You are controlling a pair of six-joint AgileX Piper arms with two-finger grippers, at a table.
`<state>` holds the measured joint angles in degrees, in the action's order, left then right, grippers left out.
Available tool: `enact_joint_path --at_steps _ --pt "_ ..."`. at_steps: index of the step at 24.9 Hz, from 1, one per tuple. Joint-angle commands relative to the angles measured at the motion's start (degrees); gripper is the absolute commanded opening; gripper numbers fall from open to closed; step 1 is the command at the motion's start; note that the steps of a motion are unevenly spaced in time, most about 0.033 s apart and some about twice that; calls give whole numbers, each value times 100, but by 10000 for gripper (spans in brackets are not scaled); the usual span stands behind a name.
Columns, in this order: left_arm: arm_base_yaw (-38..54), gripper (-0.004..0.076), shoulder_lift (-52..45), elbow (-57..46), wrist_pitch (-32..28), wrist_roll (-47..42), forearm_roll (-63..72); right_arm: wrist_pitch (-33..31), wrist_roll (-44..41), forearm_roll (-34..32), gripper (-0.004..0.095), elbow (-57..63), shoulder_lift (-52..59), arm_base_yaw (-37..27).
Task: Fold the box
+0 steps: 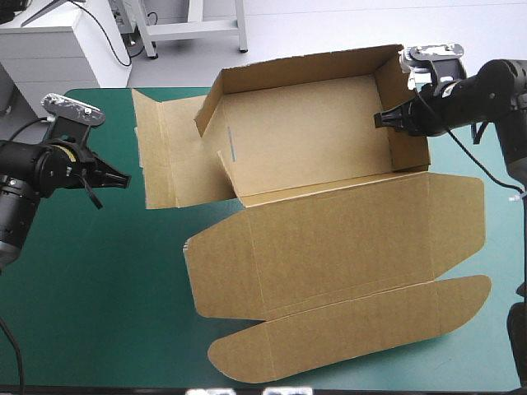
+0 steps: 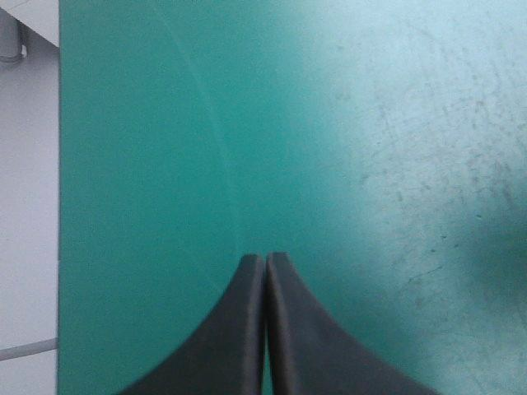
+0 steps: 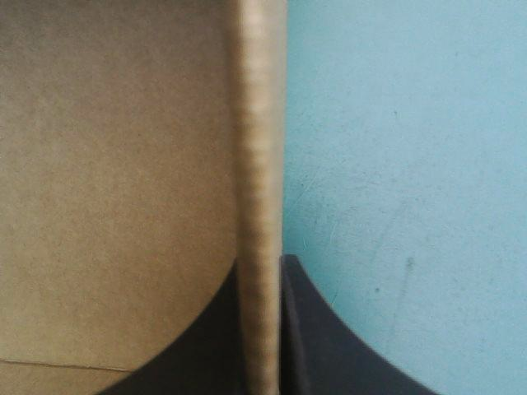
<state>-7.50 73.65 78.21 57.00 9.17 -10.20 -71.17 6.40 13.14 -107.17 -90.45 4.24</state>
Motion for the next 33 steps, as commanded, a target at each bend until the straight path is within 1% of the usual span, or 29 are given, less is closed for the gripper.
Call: enact_joint_path --at_steps 1,4,5,6,7,8,9,10,13,15,19,28,30,33 --pt "3 -1 -147 -295 -917 -133 581 -50 0 370 -20 -150 283 -47" --pt "3 -1 -108 -683 -1542 -3 1435 -50 0 460 -20 -150 283 -47" --pt "3 -1 -30 -894 -1922 105 2043 -50 11 469 -20 -150 283 -47" --pt "3 -1 27 -985 -2037 244 2396 -50 10 469 -20 -150 283 -47" --pt "3 -1 163 -1074 -2097 597 3095 -50 20 472 -20 -150 283 -47" --pt "3 -1 222 -1090 -2097 768 3387 -50 20 472 -20 -150 283 -47" --pt "3 -1 343 -1099 -2042 1272 4149 -50 20 472 -20 -150 283 -47" --pt "3 -1 380 -1099 -2044 1509 4476 -50 20 472 -19 -150 283 -47" --pt "3 -1 432 -1099 -1914 3166 6506 -50 20 424 -20 -150 283 -47" --pt "3 -1 432 -1099 -1776 3731 7234 -50 20 375 -20 -150 283 -47" --pt "3 -1 432 -1099 -1537 4310 7985 -50 20 269 -20 -150 283 -47" --pt "3 -1 432 -1099 -1311 4361 8208 -50 20 10 -20 -150 283 -47" --pt "3 -1 432 -1099 -1192 4374 8448 -50 20 6 -20 -150 283 -47" --pt "3 -1 432 -1099 -930 4704 8974 -50 20 -35 -18 -150 283 -47"
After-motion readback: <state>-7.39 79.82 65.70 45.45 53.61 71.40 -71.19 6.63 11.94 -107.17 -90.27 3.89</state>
